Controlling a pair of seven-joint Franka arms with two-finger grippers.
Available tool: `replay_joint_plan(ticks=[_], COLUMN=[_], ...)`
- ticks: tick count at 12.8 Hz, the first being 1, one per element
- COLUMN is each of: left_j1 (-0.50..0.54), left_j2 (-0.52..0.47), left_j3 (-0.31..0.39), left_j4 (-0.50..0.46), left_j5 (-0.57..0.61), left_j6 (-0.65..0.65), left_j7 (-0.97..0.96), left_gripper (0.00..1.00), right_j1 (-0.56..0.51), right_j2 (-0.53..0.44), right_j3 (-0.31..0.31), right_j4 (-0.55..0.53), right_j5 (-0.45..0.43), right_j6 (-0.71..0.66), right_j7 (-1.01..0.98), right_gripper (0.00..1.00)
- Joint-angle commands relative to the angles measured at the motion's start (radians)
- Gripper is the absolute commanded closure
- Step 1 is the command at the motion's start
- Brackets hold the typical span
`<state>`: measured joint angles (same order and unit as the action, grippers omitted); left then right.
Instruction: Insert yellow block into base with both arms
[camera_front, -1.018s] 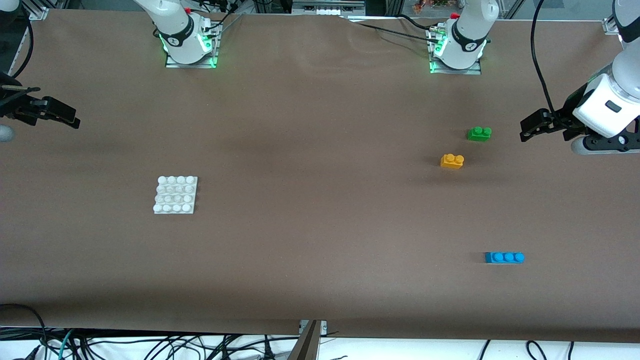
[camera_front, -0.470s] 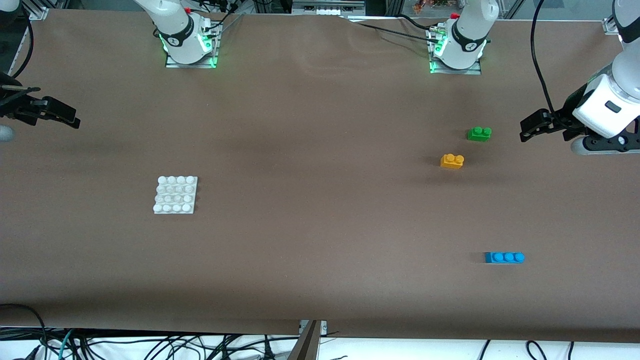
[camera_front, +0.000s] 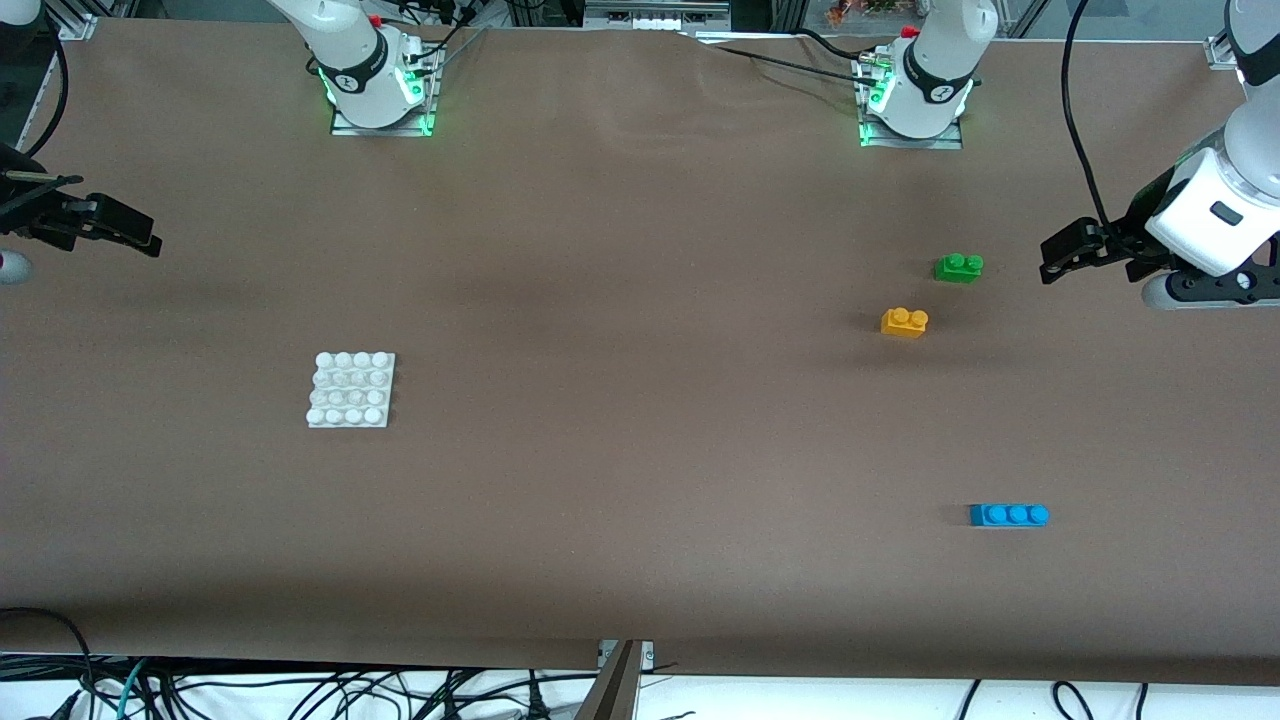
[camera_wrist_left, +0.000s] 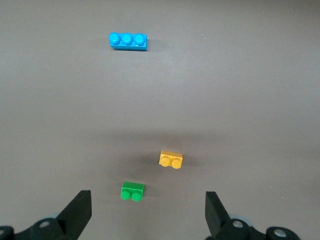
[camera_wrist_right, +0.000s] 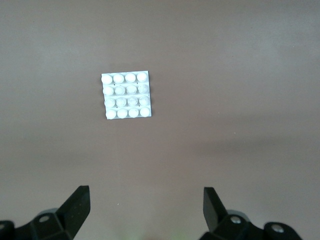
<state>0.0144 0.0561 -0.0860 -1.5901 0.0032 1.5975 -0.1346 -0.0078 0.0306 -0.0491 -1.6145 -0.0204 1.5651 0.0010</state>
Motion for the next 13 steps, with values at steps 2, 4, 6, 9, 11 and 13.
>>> replay_joint_plan(ticks=[2, 4, 6, 9, 11, 13], left_j1=[-0.007, -0.004, -0.002, -0.002, -0.001, -0.001], left_j2=[0.016, 0.024, 0.024, 0.024, 0.024, 0.024], left_j3=[0.000, 0.002, 0.002, 0.002, 0.003, 0.003], left_j4=[0.039, 0.047, 0.047, 0.047, 0.047, 0.048], left_j5=[-0.022, -0.022, -0.022, -0.022, -0.022, -0.022], left_j6=[-0.030, -0.031, -0.033, -0.036, -0.036, -0.036], left_j7=[0.012, 0.015, 0.015, 0.013, 0.015, 0.015], left_gripper=[0.00, 0.00, 0.00, 0.00, 0.00, 0.00], right_j1=[-0.003, 0.000, -0.006, -0.009, -0.020, -0.027], right_j2=[0.023, 0.055, 0.110, 0.214, 0.253, 0.252], right_j3=[0.000, 0.002, 0.002, 0.000, -0.002, -0.002], right_j4=[-0.004, 0.001, 0.001, -0.005, -0.037, -0.157], right_j5=[-0.010, -0.013, -0.003, 0.000, 0.002, 0.007], right_j6=[-0.002, 0.004, 0.010, 0.062, 0.154, 0.322], right_j7=[-0.010, -0.035, -0.045, -0.035, -0.035, -0.033], right_gripper=[0.00, 0.00, 0.00, 0.00, 0.00, 0.00])
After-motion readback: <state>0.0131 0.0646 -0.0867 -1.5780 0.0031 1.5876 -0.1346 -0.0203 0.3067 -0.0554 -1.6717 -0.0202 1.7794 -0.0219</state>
